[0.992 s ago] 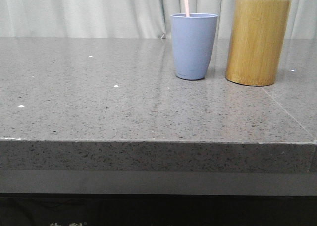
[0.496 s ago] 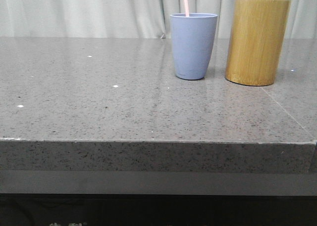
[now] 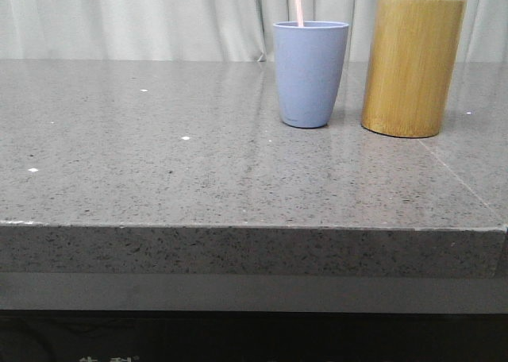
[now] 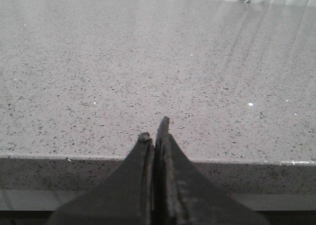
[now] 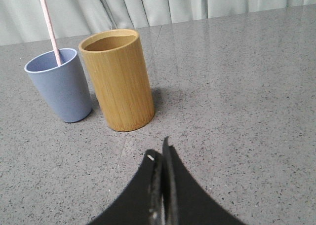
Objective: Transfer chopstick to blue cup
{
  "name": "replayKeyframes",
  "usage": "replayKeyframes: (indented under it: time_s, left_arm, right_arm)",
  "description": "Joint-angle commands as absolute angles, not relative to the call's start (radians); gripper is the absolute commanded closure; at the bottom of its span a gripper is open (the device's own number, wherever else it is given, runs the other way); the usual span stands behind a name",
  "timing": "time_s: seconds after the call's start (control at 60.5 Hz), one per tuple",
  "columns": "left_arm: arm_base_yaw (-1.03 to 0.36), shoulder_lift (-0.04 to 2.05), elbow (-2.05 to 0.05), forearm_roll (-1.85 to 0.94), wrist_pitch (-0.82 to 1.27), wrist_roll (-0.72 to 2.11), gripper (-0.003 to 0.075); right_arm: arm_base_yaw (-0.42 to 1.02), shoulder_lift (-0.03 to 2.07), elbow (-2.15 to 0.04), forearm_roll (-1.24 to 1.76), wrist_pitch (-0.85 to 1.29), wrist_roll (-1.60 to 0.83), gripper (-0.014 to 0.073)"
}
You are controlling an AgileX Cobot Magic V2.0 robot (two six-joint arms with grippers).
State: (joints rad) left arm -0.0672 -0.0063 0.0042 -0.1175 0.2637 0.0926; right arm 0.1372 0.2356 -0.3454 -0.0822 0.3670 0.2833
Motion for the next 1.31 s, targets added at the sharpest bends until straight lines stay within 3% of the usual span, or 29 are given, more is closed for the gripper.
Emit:
replayKeyframes:
  time_s: [0.0, 0.281, 0.513, 0.777, 1.29]
  left_arm:
    - [-0.066, -0.031, 0.007, -0.129, 0.175, 0.084, 0.0738]
    - [-0.066, -0.031, 0.007, -0.129, 0.175, 0.084, 0.0738]
    - [-0.066, -0.031, 0.007, -0.129, 0.175, 0.084, 0.0738]
    - [-0.066, -0.031, 0.007, -0.129, 0.175, 0.084, 0.0738]
    - [-0.066, -0.031, 0.007, -0.129, 0.175, 0.084, 0.0738]
  right_arm:
    - [0.134, 0.243, -0.372, -0.085, 0.281, 0.28, 0.066]
    - [0.134, 0.24, -0.348, -0.098, 0.255, 0.279, 0.066]
    - [0.082, 0.102, -0.164, -0.007, 0.095, 0.211, 0.066]
    - [0.068, -0.03, 0.023, 0.126, 0.079, 0.148, 0.066]
    - [0.066, -0.031, 0.024, 0.136, 0.116, 0.099, 0.066]
